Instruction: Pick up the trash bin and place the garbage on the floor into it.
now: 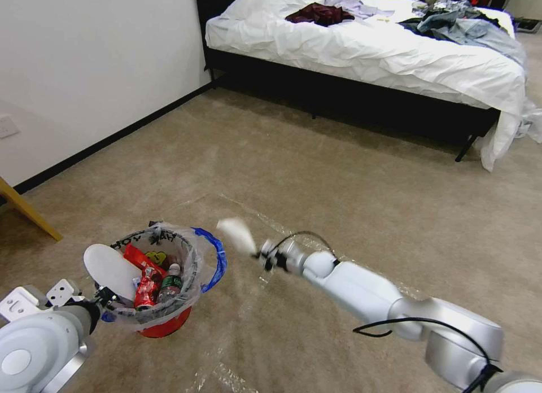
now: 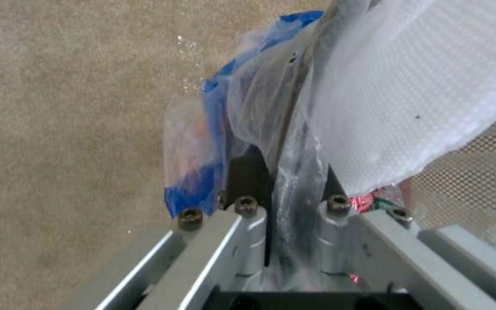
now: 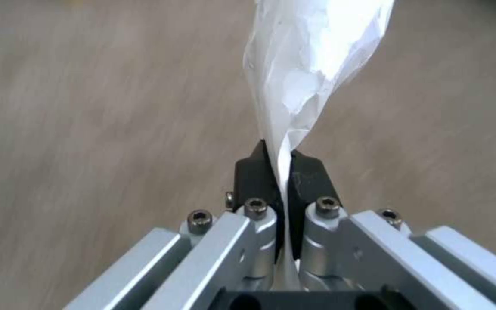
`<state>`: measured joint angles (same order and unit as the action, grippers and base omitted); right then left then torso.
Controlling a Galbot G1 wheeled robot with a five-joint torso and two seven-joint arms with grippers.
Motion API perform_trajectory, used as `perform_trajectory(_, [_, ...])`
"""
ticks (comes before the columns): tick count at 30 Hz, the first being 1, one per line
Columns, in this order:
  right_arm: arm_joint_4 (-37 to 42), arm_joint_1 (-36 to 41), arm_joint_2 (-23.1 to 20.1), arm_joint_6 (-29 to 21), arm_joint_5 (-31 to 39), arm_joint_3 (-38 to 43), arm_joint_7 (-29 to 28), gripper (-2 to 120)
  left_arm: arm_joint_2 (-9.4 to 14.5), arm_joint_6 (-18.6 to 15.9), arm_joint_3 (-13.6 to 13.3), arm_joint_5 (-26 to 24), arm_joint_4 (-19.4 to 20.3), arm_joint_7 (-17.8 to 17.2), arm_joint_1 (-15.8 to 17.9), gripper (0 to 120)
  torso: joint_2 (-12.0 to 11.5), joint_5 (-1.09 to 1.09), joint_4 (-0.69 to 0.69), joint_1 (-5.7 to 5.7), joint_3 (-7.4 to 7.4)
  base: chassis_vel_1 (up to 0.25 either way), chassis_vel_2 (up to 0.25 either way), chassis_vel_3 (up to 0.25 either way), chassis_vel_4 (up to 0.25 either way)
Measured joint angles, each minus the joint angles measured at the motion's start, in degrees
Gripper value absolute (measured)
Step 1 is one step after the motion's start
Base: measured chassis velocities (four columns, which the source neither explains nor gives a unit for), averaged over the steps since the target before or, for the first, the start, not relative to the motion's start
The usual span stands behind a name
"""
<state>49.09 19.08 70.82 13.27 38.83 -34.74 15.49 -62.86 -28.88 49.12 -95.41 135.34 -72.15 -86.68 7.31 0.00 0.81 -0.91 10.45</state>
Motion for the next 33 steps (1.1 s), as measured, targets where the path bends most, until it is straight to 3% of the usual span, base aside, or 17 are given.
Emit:
perform_trajectory(2, [0.6, -0.1, -0.4, 2.2, 2.6, 1.0, 1.0, 0, 0.0, 0.0, -0.1, 0.0, -0.2, 0.0, 0.1, 4, 0.0, 0.00, 0.01, 0.00, 0.00, 0.000, 0.000, 0.000, 0.000])
perform_trajectory(3, [3.1, -0.1, -0.9, 6.9, 9.7, 3.8, 5.3, 0, 0.1, 0.1, -0.4, -0.1, -0.6, 0.1, 0.5, 4, 0.0, 0.01, -0.01, 0.00, 0.01, 0.000, 0.000, 0.000, 0.000])
perform_trajectory(4, [3.1, -0.1, -0.9, 6.9, 9.7, 3.8, 5.3, 0, 0.1, 0.1, -0.4, -0.1, -0.6, 0.1, 0.5, 4, 0.0, 0.01, -0.01, 0.00, 0.01, 0.000, 0.000, 0.000, 0.000])
perform_trajectory(5, [7.2, 0.2, -1.8, 8.8, 15.2, 6.7, 9.7, 0, 0.1, 0.2, -0.5, -0.1, -1.0, 0.1, 0.8, 4, 0.0, 0.00, -0.05, -0.01, 0.00, 0.000, 0.000, 0.000, 0.000])
perform_trajectory(13, [23.7, 0.8, -3.9, 9.1, 24.6, 8.9, 23.3, 0, 0.2, 1.0, -1.8, -0.1, -1.7, 0.5, 2.0, 4, 0.0, -0.01, -0.03, -0.01, -0.01, 0.000, 0.000, 0.000, 0.000])
perform_trajectory(20, [30.0, 0.9, -3.0, 7.1, 21.8, 3.1, 27.5, 0, 0.0, 1.5, -2.5, -0.2, -2.4, 0.7, 2.9, 4, 0.0, 0.00, -0.04, 0.00, -0.01, 0.000, 0.000, 0.000, 0.000])
perform_trajectory(33, [27.6, -0.6, -0.2, 6.8, 18.6, -4.1, 27.6, 0, -0.1, 2.0, -3.9, -0.2, -2.7, 0.7, 4.1, 4, 0.0, -0.01, -0.03, 0.00, 0.00, 0.000, 0.000, 0.000, 0.000])
